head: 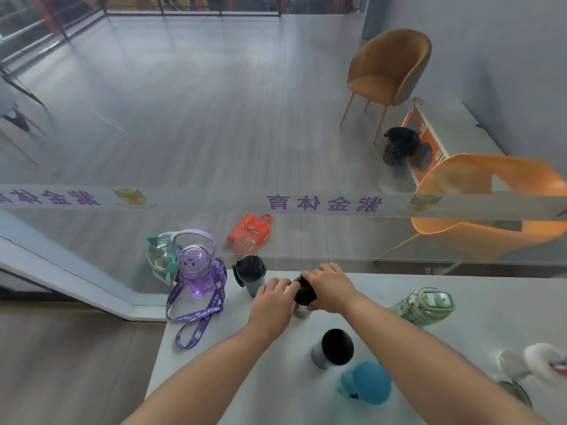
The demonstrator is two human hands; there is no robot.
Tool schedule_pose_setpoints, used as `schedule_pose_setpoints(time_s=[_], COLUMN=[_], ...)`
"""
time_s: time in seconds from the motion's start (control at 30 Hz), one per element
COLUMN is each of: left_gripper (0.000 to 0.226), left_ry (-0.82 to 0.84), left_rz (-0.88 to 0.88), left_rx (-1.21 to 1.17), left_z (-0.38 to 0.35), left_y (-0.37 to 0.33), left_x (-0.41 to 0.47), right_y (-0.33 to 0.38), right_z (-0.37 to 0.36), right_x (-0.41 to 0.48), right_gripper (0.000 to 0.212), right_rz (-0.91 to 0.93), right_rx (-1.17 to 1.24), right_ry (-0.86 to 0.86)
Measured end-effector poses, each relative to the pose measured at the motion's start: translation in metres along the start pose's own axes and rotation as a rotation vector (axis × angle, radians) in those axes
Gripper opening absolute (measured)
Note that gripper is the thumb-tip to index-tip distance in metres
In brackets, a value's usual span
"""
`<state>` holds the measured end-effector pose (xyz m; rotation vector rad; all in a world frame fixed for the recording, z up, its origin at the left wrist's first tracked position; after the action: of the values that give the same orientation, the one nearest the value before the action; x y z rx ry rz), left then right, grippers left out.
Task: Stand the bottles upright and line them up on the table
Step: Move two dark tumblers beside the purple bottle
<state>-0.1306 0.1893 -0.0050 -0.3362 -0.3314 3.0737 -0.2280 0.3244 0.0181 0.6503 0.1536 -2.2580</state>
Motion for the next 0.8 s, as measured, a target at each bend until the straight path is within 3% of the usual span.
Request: schedule_pose_setpoints(time_s=[0.23,0.5,0.8], left_gripper=[0.062,0.081,0.070], left_ry=[-0.082,0.149,0.163], left_rz=[-0.077,0.157,0.159], left_rx=[0.178,0.079,0.017], left_z=[0.022,0.041,0.040], left_y=[0.026,0.090,0.099], left_x=[0.028,0.030,0.033], right_y=[-0.019,-0.023,-0.022], right_z=[0.012,0.017,0.020], right_x=[0.019,0.032,0.041], right_gripper=[0.066,0.070,0.069], right_rz=[0.006,-0.015,-0.030], right_rx=[0.037,0.128,0.133], right_ry=[-0.033,-0.010,-0.010])
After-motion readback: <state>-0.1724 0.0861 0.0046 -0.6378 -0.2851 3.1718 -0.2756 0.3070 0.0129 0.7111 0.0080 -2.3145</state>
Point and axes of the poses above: each hand's wrist, its own x-axis towards the middle knuckle, its own z-axis out of the back of the hand, y = z × x, the point moved 2 cm from there along x, towards the middle knuckle, and after that the axes turned 9 degrees about y, right-handed, at the moved point
